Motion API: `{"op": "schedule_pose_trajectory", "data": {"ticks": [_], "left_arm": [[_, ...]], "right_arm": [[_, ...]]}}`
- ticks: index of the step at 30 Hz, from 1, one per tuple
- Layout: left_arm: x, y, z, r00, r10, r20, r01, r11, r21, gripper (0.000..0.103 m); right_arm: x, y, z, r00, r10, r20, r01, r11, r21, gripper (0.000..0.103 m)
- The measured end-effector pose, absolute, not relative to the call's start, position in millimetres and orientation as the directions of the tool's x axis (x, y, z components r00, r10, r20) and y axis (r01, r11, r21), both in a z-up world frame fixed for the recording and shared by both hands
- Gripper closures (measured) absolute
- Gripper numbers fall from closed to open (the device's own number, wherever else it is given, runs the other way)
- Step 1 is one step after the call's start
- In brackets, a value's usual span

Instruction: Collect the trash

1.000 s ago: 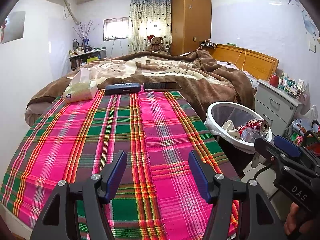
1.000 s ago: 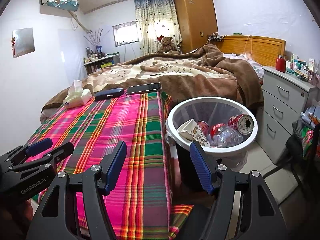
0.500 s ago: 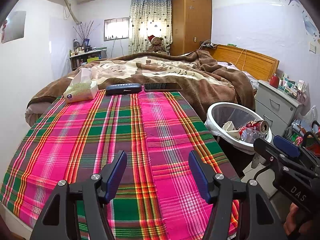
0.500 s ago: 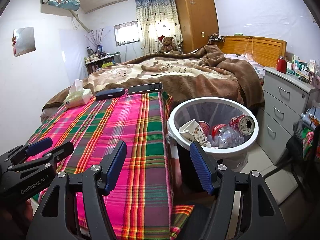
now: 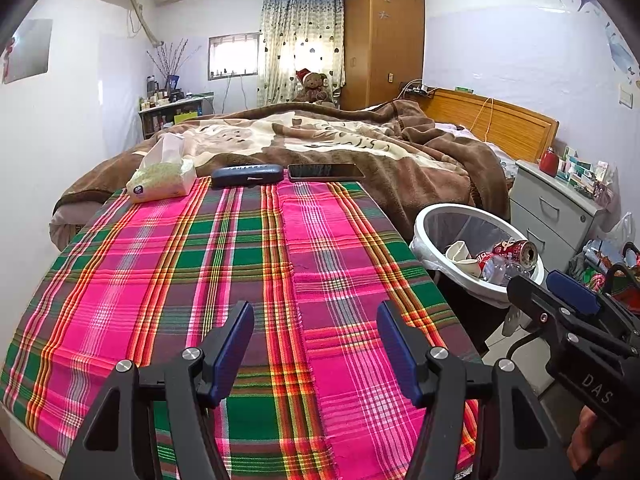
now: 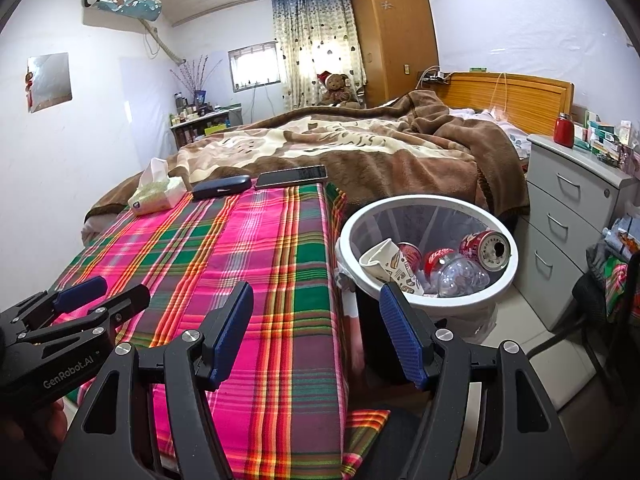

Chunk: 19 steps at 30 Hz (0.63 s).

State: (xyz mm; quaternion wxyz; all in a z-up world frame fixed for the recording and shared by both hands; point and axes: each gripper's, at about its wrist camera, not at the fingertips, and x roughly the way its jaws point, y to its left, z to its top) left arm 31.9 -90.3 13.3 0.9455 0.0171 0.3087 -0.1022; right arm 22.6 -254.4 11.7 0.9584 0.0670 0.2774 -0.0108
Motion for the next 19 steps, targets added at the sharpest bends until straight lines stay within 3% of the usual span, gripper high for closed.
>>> {"op": "schedule_pose_trajectory", "data": {"ticks": [19], "left_arm": [[33.0,-90.3,11.9,0.785,-0.189,-0.59,0.208,0.977,-0.036,0.039]], "right_arm": [[20.9,-252.7,12.6,0.845,0.016,-0.534,0.057,0.991,0.12,0.036]]}}
